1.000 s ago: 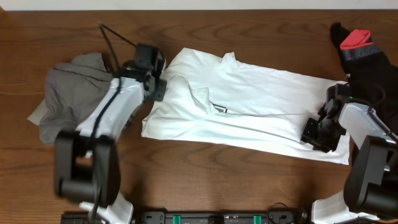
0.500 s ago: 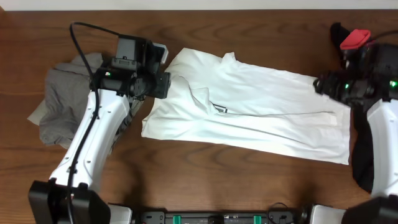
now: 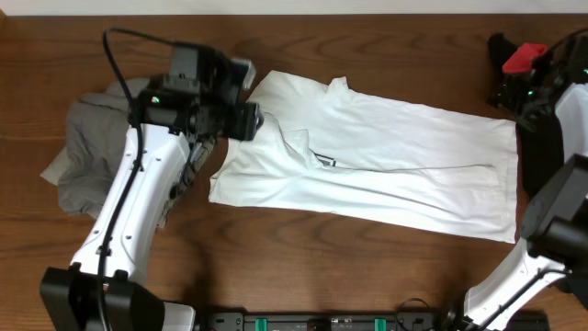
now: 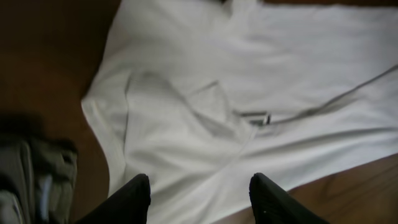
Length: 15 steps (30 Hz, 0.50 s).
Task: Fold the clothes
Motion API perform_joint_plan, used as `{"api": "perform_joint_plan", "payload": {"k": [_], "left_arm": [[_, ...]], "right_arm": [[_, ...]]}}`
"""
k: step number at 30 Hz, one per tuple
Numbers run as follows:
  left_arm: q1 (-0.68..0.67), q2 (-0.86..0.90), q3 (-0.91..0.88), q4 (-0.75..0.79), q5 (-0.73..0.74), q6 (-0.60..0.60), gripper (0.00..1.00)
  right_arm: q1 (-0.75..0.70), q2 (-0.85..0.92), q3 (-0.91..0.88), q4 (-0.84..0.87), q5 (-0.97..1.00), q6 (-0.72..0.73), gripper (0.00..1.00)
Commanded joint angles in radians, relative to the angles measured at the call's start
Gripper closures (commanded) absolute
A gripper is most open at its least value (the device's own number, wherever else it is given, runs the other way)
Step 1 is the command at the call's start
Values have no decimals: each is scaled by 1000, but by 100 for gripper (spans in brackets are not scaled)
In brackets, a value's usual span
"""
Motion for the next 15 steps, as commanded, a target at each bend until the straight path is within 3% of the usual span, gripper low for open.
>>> {"api": "perform_joint_plan", "payload": {"k": [1,7,15], "left_arm": [[-2,61,122,20,40,-16,46],[-8,318,367,73,46,-54,46],[-56,692,645,109,71,-46,43]], "right_arm": [[-3,16,30,1,-42,-32,23],[-4,10,34,-57,-140,-34,21],[20,-48,34,-145,-415,-112,15]]}}
